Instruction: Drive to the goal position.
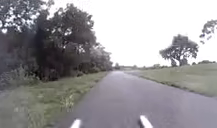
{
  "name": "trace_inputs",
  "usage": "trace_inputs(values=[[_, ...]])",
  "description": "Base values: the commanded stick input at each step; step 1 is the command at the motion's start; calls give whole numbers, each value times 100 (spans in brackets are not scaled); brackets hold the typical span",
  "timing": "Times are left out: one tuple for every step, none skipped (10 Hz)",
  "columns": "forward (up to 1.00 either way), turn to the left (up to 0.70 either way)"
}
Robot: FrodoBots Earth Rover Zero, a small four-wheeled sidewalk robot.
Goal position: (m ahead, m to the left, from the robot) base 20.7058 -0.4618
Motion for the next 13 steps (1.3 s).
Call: trace_inputs(values=[[70,0],[70,0],[70,0],[70,0],[70,0],[70,0],[70,0],[70,0],[70,0],[70,0],[70,0],[70,0],[70,0]])
